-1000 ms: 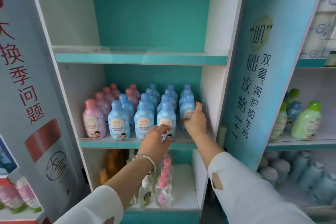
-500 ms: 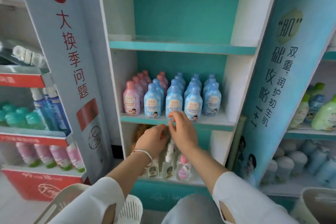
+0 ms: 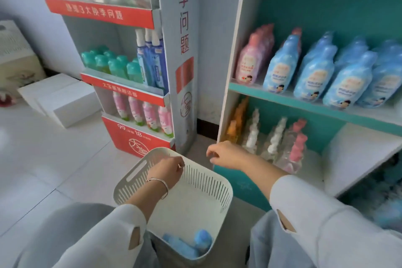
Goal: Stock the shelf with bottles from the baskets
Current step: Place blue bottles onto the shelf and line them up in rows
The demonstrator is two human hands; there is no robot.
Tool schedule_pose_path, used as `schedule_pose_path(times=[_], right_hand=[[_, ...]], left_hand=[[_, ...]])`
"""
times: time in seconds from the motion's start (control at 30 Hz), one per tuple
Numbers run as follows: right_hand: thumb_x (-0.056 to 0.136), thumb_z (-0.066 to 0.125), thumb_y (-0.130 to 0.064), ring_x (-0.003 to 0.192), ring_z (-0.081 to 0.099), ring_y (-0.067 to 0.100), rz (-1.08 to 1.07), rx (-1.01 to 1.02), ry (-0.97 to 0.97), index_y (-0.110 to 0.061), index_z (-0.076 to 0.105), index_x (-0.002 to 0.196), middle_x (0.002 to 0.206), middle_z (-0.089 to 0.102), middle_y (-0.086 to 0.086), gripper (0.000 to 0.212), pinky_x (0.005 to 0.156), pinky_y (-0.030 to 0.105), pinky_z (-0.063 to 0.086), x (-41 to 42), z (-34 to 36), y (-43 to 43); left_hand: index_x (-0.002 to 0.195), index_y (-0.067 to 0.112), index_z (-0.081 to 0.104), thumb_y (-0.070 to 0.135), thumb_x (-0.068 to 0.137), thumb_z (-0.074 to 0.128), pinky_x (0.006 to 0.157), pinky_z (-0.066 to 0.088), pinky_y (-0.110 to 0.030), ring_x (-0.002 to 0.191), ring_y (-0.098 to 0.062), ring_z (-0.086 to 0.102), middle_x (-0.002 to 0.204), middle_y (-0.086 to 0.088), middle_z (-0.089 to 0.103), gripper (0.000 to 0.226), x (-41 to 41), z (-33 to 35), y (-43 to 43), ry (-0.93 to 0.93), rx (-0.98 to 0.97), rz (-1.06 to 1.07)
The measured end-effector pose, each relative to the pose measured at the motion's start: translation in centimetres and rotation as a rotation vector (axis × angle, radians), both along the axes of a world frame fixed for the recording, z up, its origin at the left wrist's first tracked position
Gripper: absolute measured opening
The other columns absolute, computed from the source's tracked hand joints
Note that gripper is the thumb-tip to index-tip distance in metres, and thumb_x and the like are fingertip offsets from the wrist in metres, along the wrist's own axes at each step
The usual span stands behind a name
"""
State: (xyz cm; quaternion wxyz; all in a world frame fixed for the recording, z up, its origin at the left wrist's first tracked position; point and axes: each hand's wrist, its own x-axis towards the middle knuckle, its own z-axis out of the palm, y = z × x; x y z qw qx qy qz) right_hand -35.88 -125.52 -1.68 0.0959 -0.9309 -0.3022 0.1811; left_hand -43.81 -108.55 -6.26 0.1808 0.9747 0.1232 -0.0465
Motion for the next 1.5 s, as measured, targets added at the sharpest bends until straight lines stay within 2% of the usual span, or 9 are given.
schedule_pose_path(times=[0.2,0.33,0.5,0.73,0.9,1.0,1.23,1.37,1.5], right_hand=[[0.094,0.052,-0.025,0.106,0.059,0.023,0.138,-0.186,0.162,-0.020,0.054,0.127,0.127,0.057,0.005,0.033,0.088,0.035,0.051,0.9,-4.7,3.4],[0.092,0.055,-0.022,0.109,0.058,0.024,0.192,-0.251,0.235,-0.018,0.054,0.128,0.130,0.054,0.008,0.036,0.090,0.035,0.051,1.6,-8.4,4.8],[0.094,0.053,-0.022,0.111,0.054,0.024,0.189,-0.250,0.326,-0.016,0.054,0.128,0.128,0.055,0.008,0.035,0.089,0.033,0.047,2.6,-12.4,6.0],[0.094,0.053,-0.024,0.109,0.055,0.022,0.156,-0.268,0.431,-0.015,0.055,0.126,0.125,0.058,0.007,0.033,0.091,0.031,0.044,3.7,-17.5,6.5],[0.096,0.051,-0.025,0.114,0.054,0.021,0.145,-0.261,0.492,-0.014,0.053,0.130,0.129,0.056,0.006,0.036,0.085,0.026,0.038,4.2,-19.8,6.8],[0.096,0.051,-0.026,0.116,0.053,0.021,0.123,-0.245,0.525,-0.014,0.053,0.130,0.129,0.056,0.006,0.036,0.087,0.026,0.038,4.4,-20.8,6.7],[0.095,0.052,-0.025,0.114,0.053,0.020,0.076,-0.226,0.553,-0.015,0.054,0.129,0.127,0.057,0.005,0.035,0.089,0.028,0.040,4.3,-21.7,6.1],[0.095,0.052,-0.026,0.110,0.055,0.020,0.052,-0.205,0.542,-0.015,0.055,0.127,0.125,0.058,0.006,0.034,0.087,0.028,0.041,3.9,-20.9,5.8],[0.095,0.053,-0.026,0.111,0.055,0.022,0.042,-0.196,0.513,-0.016,0.055,0.127,0.125,0.058,0.007,0.034,0.089,0.029,0.042,3.2,-18.6,5.5]], left_hand=[[0.111,0.024,0.059,0.023,0.093,0.042,0.085,0.050,-0.034,0.106,-0.023,0.059,0.115,0.000,0.063,0.025,0.9,-5.3,1.1,0.116,-0.015,0.002],[0.112,0.026,0.058,0.025,0.092,0.044,0.089,0.049,-0.034,0.108,-0.023,0.057,0.118,0.001,0.060,0.024,1.2,-10.0,1.6,0.306,-0.018,-0.072],[0.121,0.028,0.053,0.034,0.092,0.049,0.095,0.042,-0.034,0.117,-0.019,0.052,0.126,0.002,0.056,0.031,1.5,-15.9,1.4,0.614,0.008,-0.246],[0.133,0.025,0.044,0.030,0.095,0.047,0.101,0.039,-0.034,0.125,-0.021,0.047,0.137,0.000,0.046,0.038,2.7,-20.6,0.7,0.816,0.110,-0.458],[0.137,0.022,0.043,0.013,0.093,0.048,0.103,0.038,-0.037,0.128,-0.025,0.046,0.142,-0.002,0.044,0.045,2.4,-24.1,0.5,0.994,0.262,-0.630],[0.134,0.016,0.046,0.018,0.093,0.049,0.103,0.037,-0.041,0.127,-0.028,0.046,0.140,-0.005,0.047,0.041,1.7,-25.9,0.4,1.106,0.305,-0.680],[0.141,0.007,0.036,0.014,0.093,0.048,0.110,0.031,-0.039,0.134,-0.029,0.038,0.147,-0.012,0.037,0.050,1.9,-25.7,0.5,1.137,0.201,-0.630],[0.131,0.006,0.047,0.020,0.085,0.064,0.097,0.042,-0.035,0.113,-0.027,0.053,0.132,-0.011,0.053,0.050,2.6,-23.7,0.9,1.068,0.138,-0.591],[0.124,0.005,0.052,0.029,0.089,0.058,0.092,0.044,-0.034,0.116,-0.028,0.054,0.128,-0.011,0.055,0.042,2.9,-20.5,0.3,0.922,0.101,-0.549]])
